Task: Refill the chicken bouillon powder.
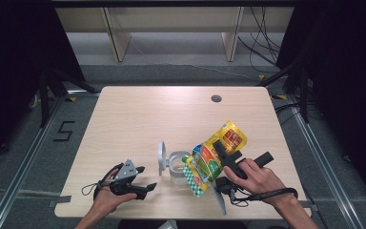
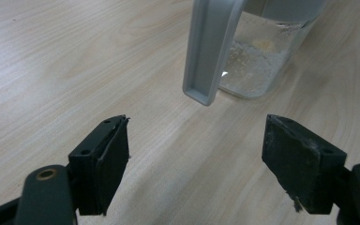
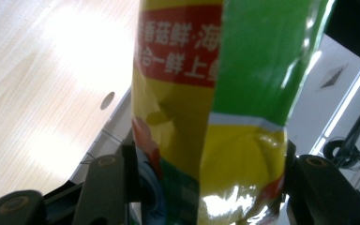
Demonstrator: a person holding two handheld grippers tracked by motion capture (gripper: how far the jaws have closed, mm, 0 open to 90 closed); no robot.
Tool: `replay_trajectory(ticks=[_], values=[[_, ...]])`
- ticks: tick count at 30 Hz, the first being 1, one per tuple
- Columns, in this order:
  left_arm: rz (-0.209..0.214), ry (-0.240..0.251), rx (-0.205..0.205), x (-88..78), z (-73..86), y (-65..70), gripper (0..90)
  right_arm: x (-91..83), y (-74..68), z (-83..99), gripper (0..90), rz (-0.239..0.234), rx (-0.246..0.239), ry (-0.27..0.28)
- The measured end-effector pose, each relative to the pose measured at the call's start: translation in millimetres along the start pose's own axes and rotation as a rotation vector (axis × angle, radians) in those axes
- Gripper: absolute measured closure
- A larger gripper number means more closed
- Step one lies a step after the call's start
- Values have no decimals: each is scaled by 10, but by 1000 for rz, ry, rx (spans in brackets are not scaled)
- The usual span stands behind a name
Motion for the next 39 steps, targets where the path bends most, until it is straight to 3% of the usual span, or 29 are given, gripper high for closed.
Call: replay_trajectory(ticks=[2,7,9,10,14,16,19,21,22,23,30,31,34,35,37,39], values=[[-1,-1,19,-3,-3,-11,229,2,-27,6,505,-5,28,4],[4,0,13,-3,-4,-6,229,6,-4,13,505,2,-3,1],[12,-5,-10,1,3,15,228,4,2,15,506,5,-10,2],[6,1,15,0,-5,4,227,5,5,19,506,-4,-11,3],[4,2,20,-4,-7,0,227,7,13,32,506,6,-10,-5],[7,4,-15,1,-2,18,227,1,23,29,506,6,-25,2],[6,4,-13,3,-3,17,227,-6,41,38,506,5,-30,-5],[6,-9,15,-5,-2,2,227,-13,41,26,507,12,-44,0],[3,-2,20,-3,-5,1,227,-20,22,33,507,10,-17,-7],[3,-3,22,-6,-5,0,227,-18,45,27,507,3,-38,5],[1,-4,19,-8,-5,-2,227,-24,46,30,509,16,-34,6],[1,-5,19,-6,-4,-3,227,-25,28,49,509,12,-4,-8],[1,-4,18,-7,-5,-3,227,-27,42,34,510,12,-38,8],[-3,-10,25,-11,-1,-12,227,-32,45,34,510,13,-38,10],[5,-1,-13,-2,-2,16,227,-39,53,37,510,6,-36,6],[3,-1,1,-3,-4,8,227,-42,51,34,511,4,-35,6]])
Point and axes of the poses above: each handheld gripper's, and its own axes: x roughly forward along the jaws, z roughly out of its underside, y roughly to its right, the point moved 8 cm from there along x, roughly forward along the jaws, and after that the axes turned 1 degree about -y, right-handed, at the moved point
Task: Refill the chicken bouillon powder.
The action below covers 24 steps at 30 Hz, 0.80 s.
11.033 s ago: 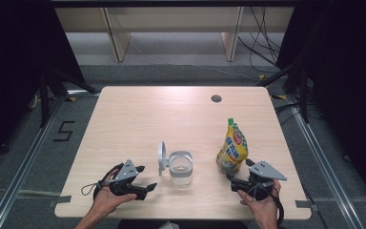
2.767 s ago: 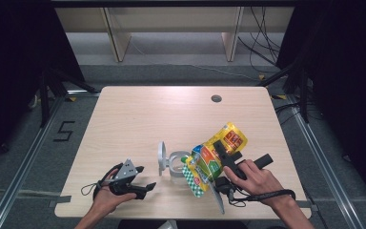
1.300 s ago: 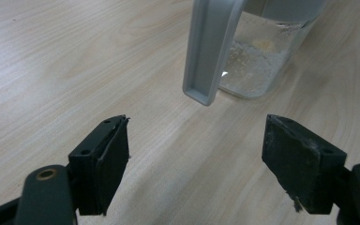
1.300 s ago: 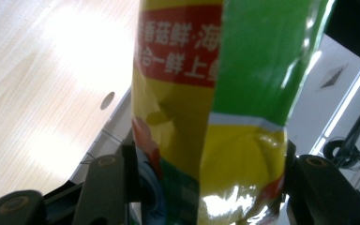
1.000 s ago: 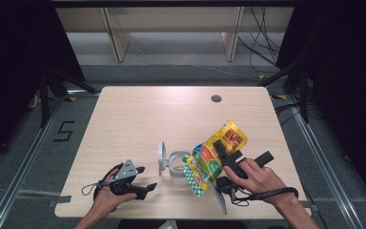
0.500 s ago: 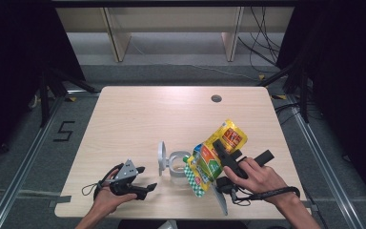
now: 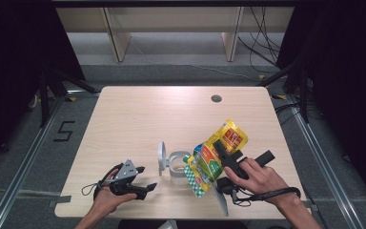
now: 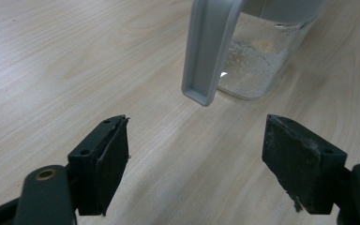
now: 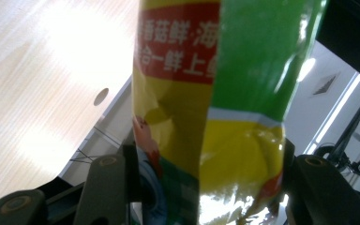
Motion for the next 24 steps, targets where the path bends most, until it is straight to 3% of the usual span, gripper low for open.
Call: replay_trajectory(ticks=[2,3,5,8,21,24], values=[[-6,-5,25,-8,1,-16,227,-12,-14,-8,513,2,-7,6],[-6,-5,25,-8,1,-16,227,-12,-14,-8,513,2,-7,6],[2,2,-15,5,5,6,227,-9,-3,0,514,9,0,-3],[-1,-3,20,-3,-1,-11,227,-15,-4,-11,516,4,-8,9],[1,-1,18,4,0,-7,228,-26,3,1,518,-5,-16,9],[-5,3,17,9,0,-11,228,-28,9,1,518,11,-14,12]])
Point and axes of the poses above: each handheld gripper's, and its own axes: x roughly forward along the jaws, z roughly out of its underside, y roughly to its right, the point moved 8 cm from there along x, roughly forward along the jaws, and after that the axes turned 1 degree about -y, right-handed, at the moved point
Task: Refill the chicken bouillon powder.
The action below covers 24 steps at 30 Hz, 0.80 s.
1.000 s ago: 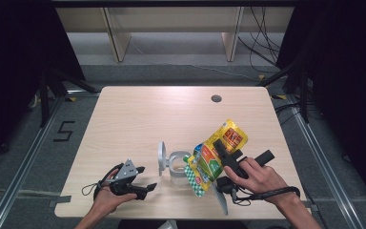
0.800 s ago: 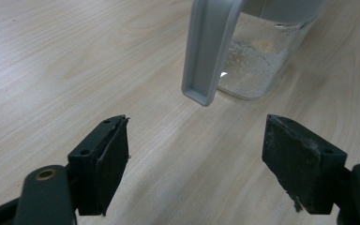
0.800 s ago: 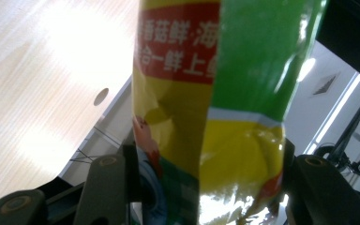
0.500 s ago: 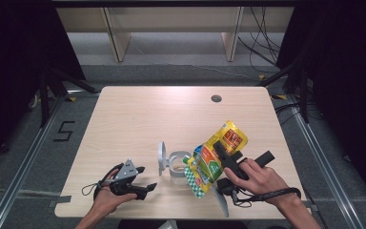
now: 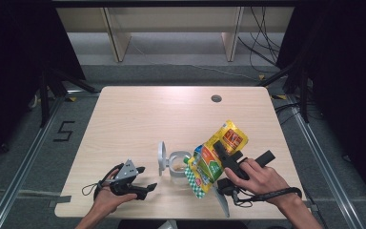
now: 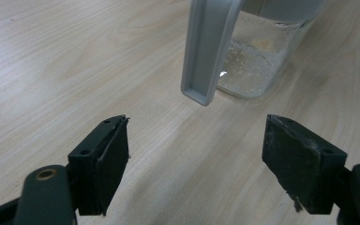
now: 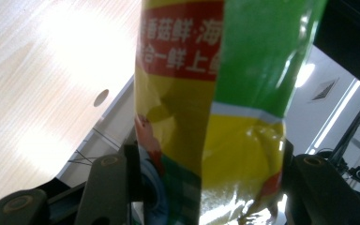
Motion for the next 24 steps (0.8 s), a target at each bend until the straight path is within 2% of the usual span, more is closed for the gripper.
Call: replay_trajectory(ticks=[11,12,15,16,24], values=[[4,-6,1,-8,1,0,228,-3,-6,7,519,-7,-2,0],[8,-12,-27,-7,10,14,228,-4,-8,8,519,-6,0,2],[5,-8,-20,-5,6,10,228,-12,3,7,519,6,-5,4],[4,-5,1,-5,1,1,228,-21,10,7,519,2,-16,2],[3,-3,2,-8,-1,0,229,-21,0,8,520,2,-11,5]])
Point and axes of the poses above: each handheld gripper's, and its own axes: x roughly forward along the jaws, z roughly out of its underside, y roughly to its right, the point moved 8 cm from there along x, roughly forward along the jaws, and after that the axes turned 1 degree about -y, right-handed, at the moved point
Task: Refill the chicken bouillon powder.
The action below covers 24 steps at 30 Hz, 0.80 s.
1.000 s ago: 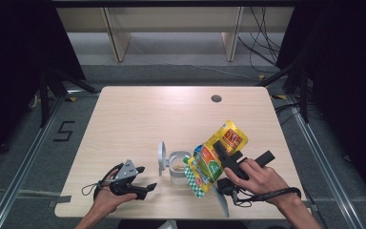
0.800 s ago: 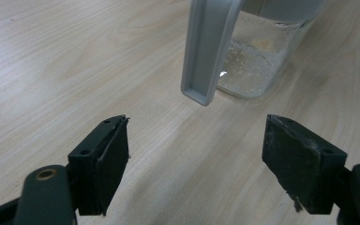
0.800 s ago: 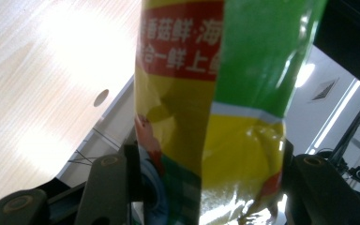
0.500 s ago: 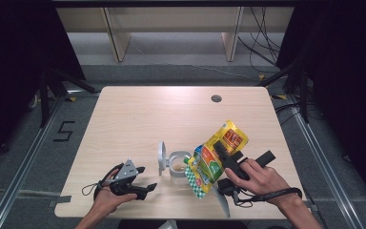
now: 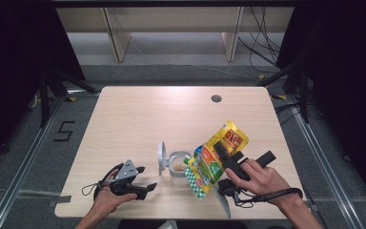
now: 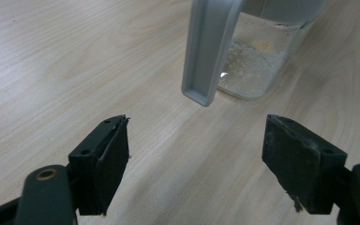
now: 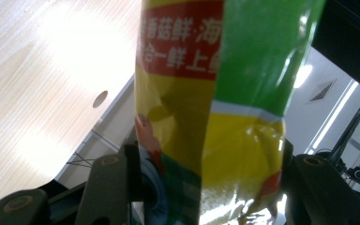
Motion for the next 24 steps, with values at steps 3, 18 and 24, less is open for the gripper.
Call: replay_trajectory(ticks=[3,18,24], values=[[-1,0,0,-1,-1,0,229,1,5,-1,520,1,-4,1],[-4,-1,4,-2,0,-4,229,1,-3,0,520,3,2,4],[-3,-3,5,-3,1,-3,229,1,-1,-1,520,4,0,5]])
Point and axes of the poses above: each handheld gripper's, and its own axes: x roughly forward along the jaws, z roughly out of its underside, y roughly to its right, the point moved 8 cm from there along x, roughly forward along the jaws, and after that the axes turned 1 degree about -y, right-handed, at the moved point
